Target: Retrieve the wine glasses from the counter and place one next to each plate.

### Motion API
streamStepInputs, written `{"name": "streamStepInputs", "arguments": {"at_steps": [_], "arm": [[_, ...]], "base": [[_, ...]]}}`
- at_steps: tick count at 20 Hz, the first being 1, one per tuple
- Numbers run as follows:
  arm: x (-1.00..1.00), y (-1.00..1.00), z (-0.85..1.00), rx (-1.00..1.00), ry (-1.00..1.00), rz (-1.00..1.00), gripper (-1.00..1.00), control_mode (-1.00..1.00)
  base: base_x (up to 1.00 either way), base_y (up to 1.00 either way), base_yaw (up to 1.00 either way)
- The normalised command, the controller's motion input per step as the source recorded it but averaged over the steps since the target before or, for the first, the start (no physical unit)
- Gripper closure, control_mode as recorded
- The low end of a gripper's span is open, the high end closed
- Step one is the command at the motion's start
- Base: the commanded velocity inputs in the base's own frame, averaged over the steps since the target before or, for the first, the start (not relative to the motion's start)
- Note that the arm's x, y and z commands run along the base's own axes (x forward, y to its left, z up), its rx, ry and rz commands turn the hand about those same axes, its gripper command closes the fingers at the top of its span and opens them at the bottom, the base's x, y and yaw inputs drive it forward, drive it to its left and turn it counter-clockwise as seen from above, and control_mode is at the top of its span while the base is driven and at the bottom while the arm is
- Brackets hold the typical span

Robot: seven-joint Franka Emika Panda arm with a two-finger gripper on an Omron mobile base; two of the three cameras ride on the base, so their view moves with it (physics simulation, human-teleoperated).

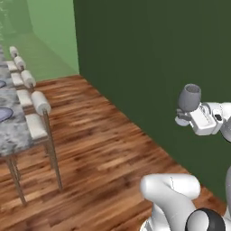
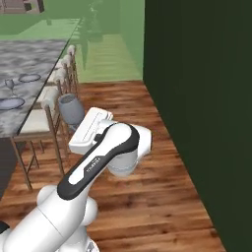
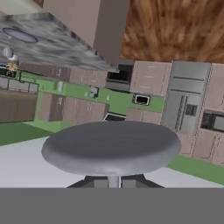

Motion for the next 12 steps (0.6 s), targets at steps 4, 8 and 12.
{"name": "streamStepInputs", "arguments": {"at_steps": [4,8,12], "arm": [[0.0,0.0,0.0,0.0,0.0,0.0,1.0,1.0],[0.0,0.0,0.0,0.0,0.0,0.0,1.0,1.0],[0.0,0.0,0.0,0.0,0.0,0.0,1.0,1.0]], "base": [[1.0,-0.64,0.5],[1.0,-0.65,0.49],[1.0,-0.65,0.49]]}}
